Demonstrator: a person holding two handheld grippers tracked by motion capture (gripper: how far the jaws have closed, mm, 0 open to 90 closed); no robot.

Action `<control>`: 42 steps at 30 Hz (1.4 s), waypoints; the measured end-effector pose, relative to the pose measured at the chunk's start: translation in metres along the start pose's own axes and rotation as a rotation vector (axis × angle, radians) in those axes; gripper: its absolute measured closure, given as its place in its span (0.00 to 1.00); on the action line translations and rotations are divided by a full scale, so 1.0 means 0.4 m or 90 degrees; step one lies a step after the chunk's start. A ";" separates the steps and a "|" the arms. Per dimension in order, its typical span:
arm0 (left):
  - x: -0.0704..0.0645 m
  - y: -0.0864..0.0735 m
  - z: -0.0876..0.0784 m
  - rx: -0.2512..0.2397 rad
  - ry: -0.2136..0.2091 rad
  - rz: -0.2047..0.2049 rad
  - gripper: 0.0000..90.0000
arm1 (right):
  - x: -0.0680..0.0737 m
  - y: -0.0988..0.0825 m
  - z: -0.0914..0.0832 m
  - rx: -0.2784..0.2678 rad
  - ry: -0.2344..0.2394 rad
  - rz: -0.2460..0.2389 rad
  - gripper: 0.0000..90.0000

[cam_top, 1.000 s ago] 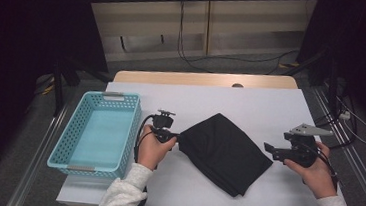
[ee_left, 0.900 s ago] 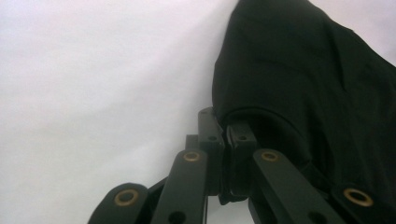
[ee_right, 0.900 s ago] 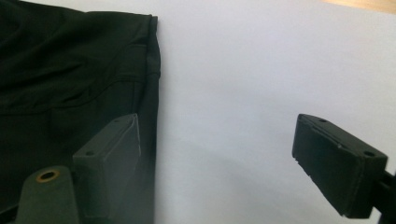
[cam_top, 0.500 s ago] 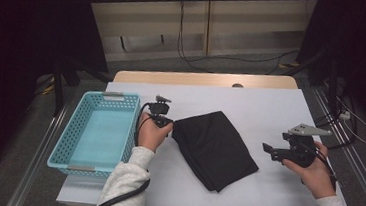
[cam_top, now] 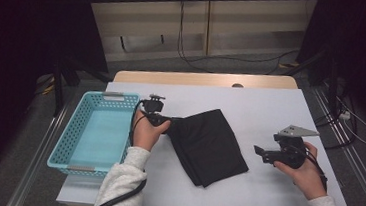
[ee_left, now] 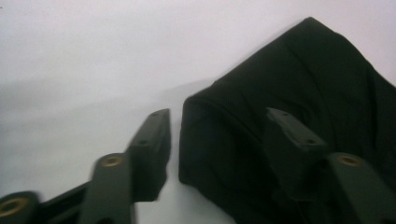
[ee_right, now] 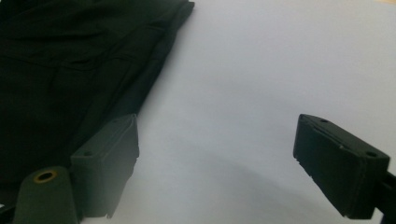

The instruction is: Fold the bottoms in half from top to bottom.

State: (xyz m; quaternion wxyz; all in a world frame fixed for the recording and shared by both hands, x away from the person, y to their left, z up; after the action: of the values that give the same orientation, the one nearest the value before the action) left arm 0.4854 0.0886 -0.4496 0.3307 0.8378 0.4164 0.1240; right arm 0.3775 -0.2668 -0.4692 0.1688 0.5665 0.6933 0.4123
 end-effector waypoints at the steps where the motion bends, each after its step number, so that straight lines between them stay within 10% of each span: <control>1: -0.006 -0.008 -0.004 0.002 -0.009 0.004 0.38 | 0.009 -0.002 0.005 0.002 0.000 0.003 0.15; 15: -0.029 -0.062 -0.012 0.005 -0.023 0.035 0.20 | 0.143 -0.030 0.098 0.031 0.033 0.033 0.18; 31: -0.029 -0.074 -0.010 0.011 -0.026 0.050 0.17 | 0.153 -0.065 0.101 0.066 -0.003 0.035 0.36; 42: -0.031 -0.066 -0.017 0.004 -0.041 0.026 0.16 | 0.182 -0.071 0.095 0.075 0.022 0.058 0.75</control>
State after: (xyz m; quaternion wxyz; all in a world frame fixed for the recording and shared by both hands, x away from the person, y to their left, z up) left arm 0.4583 0.0936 -0.4611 0.3386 0.8507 0.3888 0.1021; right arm 0.3637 -0.1856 -0.4969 0.1046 0.5992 0.6924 0.3880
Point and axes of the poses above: each handheld gripper's, and its own axes: z roughly forward along the jaws, y roughly out of its top, x roughly to its left, the point moved 5 cm from there along z, roughly forward along the jaws, and after that the axes turned 14 degrees about z, right-handed, at the moved point
